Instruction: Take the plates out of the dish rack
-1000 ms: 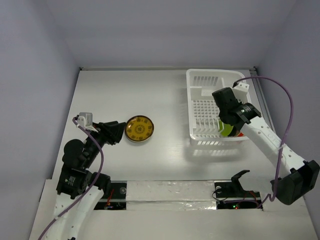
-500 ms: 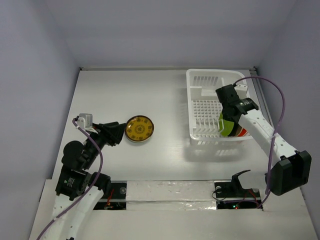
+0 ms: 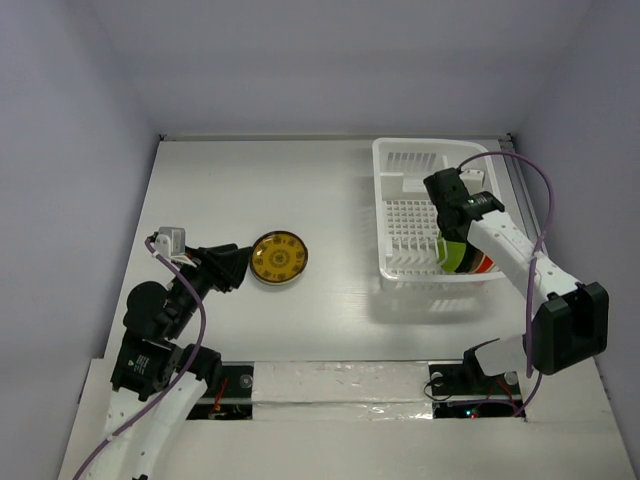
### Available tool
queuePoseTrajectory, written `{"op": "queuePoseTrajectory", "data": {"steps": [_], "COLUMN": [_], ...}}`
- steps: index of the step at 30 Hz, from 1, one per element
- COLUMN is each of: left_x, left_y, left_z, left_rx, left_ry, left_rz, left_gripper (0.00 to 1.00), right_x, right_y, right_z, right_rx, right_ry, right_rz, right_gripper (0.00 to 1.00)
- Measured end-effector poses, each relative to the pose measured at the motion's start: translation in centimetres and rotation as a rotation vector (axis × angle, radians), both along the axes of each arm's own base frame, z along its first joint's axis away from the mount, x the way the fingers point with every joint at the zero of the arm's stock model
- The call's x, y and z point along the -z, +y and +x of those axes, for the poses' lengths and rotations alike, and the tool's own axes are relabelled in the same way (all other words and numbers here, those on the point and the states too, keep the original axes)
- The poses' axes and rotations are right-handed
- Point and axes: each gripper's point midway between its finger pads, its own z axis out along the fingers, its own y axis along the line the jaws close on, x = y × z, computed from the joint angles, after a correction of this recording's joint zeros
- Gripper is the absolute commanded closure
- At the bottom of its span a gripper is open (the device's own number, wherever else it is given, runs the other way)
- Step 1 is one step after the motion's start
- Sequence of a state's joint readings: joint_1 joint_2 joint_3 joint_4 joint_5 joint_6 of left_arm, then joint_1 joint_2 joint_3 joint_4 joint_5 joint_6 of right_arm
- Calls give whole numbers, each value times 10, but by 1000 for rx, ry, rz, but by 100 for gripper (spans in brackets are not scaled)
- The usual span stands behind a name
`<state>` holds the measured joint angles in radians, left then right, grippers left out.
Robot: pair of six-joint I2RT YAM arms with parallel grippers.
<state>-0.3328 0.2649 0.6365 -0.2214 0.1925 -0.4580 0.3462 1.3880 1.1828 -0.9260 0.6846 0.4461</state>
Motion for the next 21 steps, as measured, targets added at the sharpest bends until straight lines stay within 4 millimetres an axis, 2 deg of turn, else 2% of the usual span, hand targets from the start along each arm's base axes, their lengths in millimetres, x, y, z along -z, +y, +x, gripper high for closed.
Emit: {"op": "queuePoseTrajectory", "data": {"steps": [2, 6, 10, 21], "left_x": [0, 0, 0, 0], "left_y": [0, 0, 0, 1], "left_z": [0, 0, 0, 1], "left_rx": [0, -3, -3, -6], "left_ry": [0, 0, 0, 0], "left_rz": [0, 0, 0, 0], "left_gripper": [55, 55, 55, 55], "right_x": [2, 3, 1, -16], "right_y": [0, -4, -5, 0], "right_z": [1, 3, 2, 3], "right_rx": [-7, -20, -42, -87], "right_ry": [12, 41, 64, 29], "right_rz": [-11, -49, -69, -61], "right_gripper": [77, 91, 100, 100]}}
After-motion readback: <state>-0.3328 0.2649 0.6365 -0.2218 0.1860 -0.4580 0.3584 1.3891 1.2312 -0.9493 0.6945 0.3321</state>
